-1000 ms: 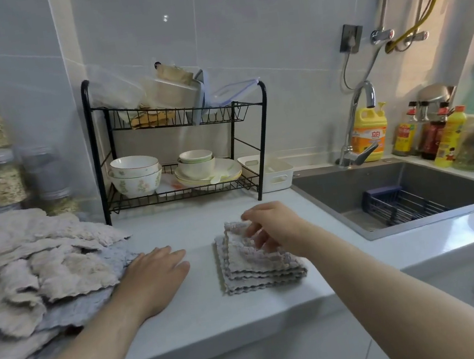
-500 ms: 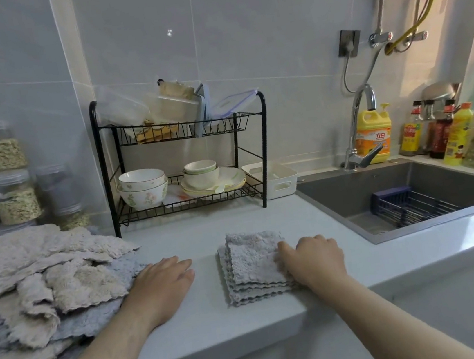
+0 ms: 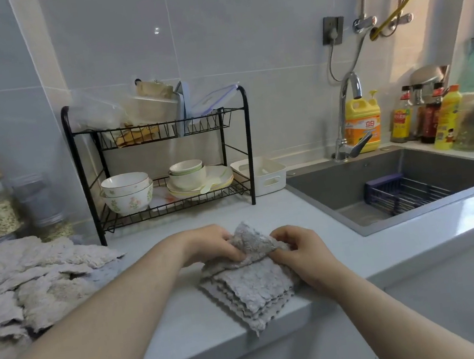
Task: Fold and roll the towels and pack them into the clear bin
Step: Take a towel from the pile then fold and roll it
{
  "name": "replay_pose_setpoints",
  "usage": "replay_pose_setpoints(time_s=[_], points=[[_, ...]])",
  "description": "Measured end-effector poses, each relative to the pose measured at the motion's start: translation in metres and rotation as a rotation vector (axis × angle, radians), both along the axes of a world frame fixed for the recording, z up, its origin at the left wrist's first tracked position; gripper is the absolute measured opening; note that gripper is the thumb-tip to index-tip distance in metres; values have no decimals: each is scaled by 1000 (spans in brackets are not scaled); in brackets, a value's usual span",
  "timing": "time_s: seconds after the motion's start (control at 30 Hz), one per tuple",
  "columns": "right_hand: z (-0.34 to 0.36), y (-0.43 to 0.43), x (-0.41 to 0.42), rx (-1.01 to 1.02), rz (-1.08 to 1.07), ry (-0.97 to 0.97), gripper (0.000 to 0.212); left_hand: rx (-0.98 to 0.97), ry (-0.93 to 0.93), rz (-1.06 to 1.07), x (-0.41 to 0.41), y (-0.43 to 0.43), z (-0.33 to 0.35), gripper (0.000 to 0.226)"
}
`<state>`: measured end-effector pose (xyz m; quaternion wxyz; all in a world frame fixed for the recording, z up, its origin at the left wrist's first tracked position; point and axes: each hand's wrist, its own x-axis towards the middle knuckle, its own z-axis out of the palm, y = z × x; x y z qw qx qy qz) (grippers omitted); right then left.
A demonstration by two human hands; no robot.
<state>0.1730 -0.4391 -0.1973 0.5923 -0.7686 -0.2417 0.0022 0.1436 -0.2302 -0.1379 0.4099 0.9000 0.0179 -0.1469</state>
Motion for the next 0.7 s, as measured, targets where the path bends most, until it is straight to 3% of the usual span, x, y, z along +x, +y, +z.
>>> replay_pose_setpoints(time_s=[0.07, 0.13, 0.23, 0.3, 0.4, 0.53, 0.7], points=[[-2, -1, 4, 93, -44, 89, 20, -181, -31, 74, -1, 11, -10, 25], [1, -1, 7, 130, -34, 199, 25, -494, -101, 207, -8, 23, -24, 29], [10, 9, 12, 50, 69, 261, 28, -903, -161, 359, -21, 31, -43, 24], [13, 21, 17, 10, 76, 246, 23, -944, -234, 443, -22, 34, -52, 26], [12, 31, 25, 145, 16, 266, 4, -949, -305, 502, -19, 37, -54, 26], [11, 26, 26, 262, 30, 284, 13, -850, -345, 502, -16, 36, -56, 19], [3, 29, 26, 203, 69, 165, 30, -805, -439, 480, -12, 36, -61, 22]])
